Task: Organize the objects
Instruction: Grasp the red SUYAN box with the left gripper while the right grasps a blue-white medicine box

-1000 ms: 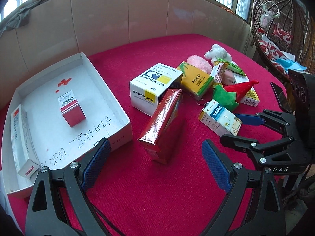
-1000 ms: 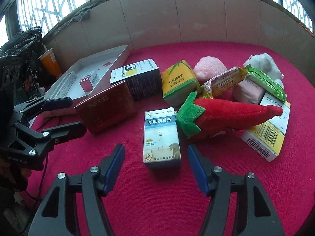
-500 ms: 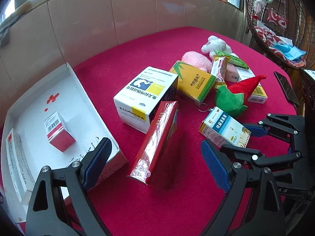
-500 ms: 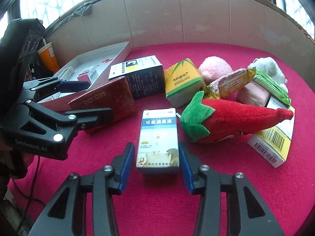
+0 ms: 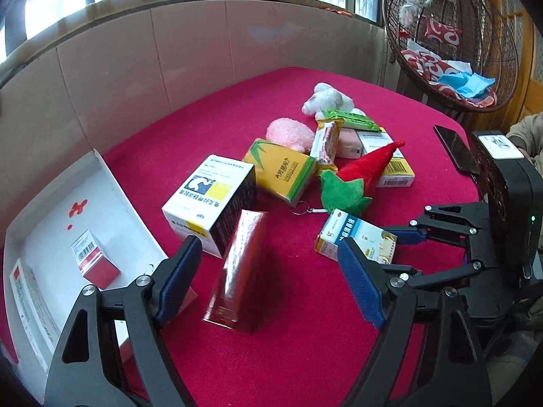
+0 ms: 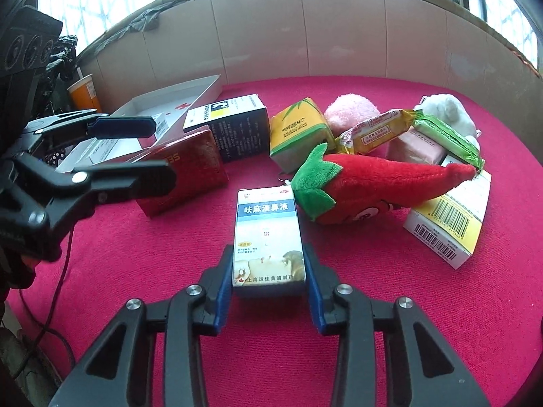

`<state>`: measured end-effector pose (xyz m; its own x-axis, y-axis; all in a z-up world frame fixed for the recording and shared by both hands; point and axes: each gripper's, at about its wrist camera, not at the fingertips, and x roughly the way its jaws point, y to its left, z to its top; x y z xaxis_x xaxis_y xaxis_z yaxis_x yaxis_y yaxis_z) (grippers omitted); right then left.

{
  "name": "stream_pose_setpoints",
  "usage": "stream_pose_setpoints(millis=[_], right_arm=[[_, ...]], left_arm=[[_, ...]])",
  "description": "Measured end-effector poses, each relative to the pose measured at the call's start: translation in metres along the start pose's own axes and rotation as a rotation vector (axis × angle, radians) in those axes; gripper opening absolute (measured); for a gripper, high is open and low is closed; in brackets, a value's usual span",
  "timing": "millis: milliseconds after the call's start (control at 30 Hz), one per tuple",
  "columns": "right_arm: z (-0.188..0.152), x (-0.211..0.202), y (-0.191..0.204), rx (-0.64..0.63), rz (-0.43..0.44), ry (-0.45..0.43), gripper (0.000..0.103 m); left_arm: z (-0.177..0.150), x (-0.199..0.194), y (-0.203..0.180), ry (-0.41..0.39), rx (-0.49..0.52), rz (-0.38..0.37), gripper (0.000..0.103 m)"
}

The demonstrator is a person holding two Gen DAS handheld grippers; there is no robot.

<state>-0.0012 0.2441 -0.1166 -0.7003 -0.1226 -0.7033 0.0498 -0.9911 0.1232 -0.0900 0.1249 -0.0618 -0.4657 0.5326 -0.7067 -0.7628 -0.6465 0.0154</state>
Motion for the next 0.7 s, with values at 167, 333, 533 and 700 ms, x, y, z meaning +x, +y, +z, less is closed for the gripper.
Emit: stream_pose_setpoints(millis=[167, 333, 533, 700], right_arm=[[0.000, 0.000, -0.001, 0.004, 0.009, -0.007, 0.038], [0.000, 0.000, -0.003, 0.002, 0.013, -0.010, 0.038], [-0.002, -0.001, -0.001, -0.008, 0.013, -0.014, 0.037], [-0.002, -0.001, -0.001, -0.012, 0.011, -0.015, 0.037]], left_arm=[[0.003, 0.020, 0.012, 0.075, 0.024, 0.035, 0.083], [-0.005, 0.024, -0.003, 0.091, 0.064, -0.005, 0.083], [-0.015, 0.039, -0.008, 0.161, 0.058, 0.006, 0.038], [-0.027, 0.039, 0.000, 0.154, -0.005, 0.029, 0.022]])
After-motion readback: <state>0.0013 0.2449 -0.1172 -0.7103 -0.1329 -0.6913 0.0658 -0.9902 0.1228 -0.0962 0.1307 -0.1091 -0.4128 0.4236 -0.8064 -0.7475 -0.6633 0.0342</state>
